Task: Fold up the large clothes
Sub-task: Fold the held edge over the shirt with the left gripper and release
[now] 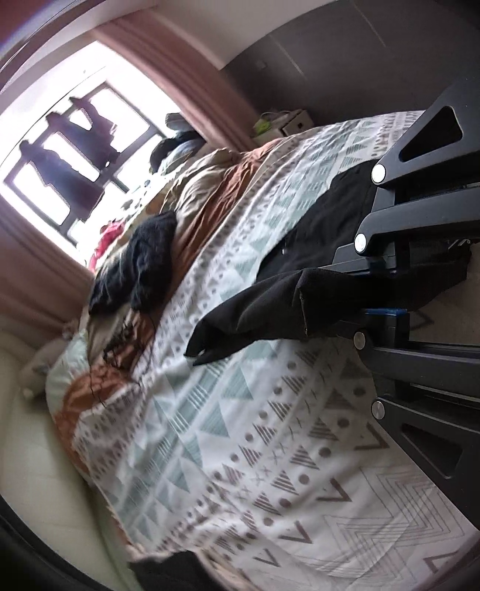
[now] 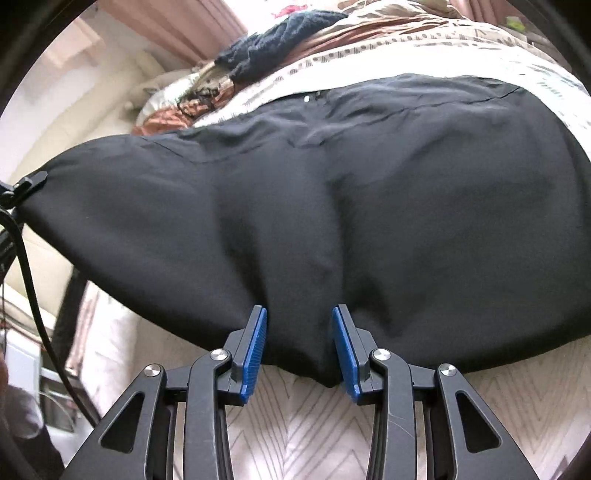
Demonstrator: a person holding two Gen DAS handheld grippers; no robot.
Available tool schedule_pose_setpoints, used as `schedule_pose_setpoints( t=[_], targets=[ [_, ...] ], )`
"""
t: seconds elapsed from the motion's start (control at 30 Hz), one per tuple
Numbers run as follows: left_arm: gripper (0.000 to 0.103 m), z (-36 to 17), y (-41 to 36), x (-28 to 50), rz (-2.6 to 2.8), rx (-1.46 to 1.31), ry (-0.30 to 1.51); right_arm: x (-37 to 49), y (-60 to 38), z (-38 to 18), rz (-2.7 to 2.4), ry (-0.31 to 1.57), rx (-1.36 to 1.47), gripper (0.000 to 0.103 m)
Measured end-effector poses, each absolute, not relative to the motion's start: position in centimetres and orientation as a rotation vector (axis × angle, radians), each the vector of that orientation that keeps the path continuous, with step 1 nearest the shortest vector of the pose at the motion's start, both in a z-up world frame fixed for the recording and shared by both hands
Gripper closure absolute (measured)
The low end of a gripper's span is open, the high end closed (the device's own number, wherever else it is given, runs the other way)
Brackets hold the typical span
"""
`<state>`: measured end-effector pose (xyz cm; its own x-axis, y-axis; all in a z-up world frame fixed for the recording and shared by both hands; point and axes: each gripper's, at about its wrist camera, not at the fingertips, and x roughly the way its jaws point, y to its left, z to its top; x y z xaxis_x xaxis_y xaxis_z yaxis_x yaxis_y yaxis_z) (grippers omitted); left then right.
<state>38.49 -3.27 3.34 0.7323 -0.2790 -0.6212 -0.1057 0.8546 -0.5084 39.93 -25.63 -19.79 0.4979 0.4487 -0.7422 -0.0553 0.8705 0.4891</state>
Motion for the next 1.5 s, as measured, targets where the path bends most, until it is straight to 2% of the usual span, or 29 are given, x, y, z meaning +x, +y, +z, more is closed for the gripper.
schedule_pose_setpoints(
  t=[0.27,0.7,1.5],
  targets=[
    [0.092,6.2,-8.5,39.3,-0.171,-0.469,0.756,38.9,-31.2,-18.7,0.23,0.933,0.53,0.066],
    [0.092,7.0,-17.6,41.1,-0.302,-0.383,0.803,38.4,-41.2,-18.2,0.059,0.839,0.743,0.066],
    [0.093,-3.7,-37.1,41.7,-0.58,-0.255,1.061,34.3,-53.4,-19.4,-0.105,0.681,1.084,0.066]
  ],
)
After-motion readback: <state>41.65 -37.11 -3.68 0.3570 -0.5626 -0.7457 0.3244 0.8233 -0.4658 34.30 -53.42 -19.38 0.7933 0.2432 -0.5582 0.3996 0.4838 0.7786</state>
